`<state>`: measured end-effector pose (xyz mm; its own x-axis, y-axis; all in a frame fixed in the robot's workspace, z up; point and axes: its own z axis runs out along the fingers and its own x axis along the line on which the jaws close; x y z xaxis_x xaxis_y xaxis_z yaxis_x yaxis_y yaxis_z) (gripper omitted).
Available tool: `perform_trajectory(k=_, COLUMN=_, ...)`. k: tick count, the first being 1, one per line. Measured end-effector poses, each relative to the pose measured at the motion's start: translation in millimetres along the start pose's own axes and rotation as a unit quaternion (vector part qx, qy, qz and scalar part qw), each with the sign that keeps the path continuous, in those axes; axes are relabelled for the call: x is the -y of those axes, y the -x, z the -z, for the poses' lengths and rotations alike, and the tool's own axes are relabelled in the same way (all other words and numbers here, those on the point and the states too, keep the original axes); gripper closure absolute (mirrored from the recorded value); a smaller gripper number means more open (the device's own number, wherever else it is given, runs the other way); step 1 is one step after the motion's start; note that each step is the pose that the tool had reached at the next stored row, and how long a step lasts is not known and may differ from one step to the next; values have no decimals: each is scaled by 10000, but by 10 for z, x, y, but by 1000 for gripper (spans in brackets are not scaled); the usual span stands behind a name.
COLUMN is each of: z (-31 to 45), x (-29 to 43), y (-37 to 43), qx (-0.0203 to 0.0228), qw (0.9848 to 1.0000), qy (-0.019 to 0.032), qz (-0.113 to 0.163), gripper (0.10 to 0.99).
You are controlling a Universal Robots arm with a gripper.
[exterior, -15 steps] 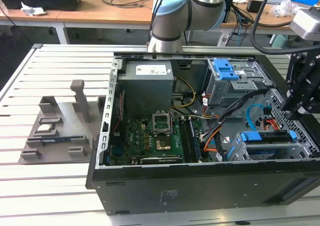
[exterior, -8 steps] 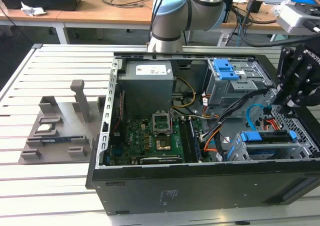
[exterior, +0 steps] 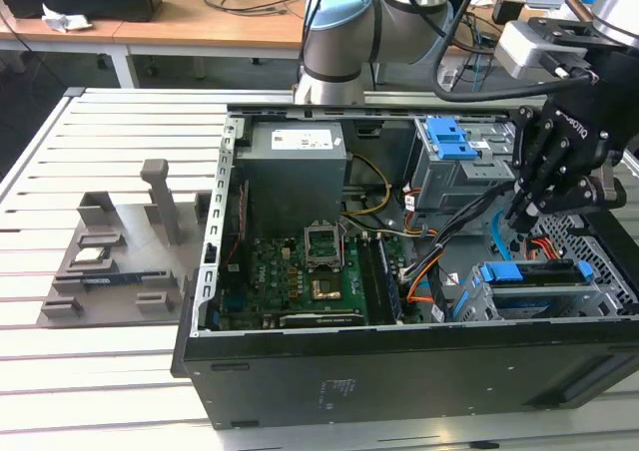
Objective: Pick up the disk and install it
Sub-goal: 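Insert the second disk wire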
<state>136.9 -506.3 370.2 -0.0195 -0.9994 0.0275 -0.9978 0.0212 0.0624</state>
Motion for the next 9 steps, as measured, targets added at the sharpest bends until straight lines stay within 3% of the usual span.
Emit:
perform_trajectory(k=5, z=-5, x=15, y=-4, qx=-3, qw=10000, qy=0, qz=0, gripper=925)
perform_trajectory(k=9, z=-20, x=47, y=-79, qx=-4, qw=10000, qy=0, qz=0, gripper=925)
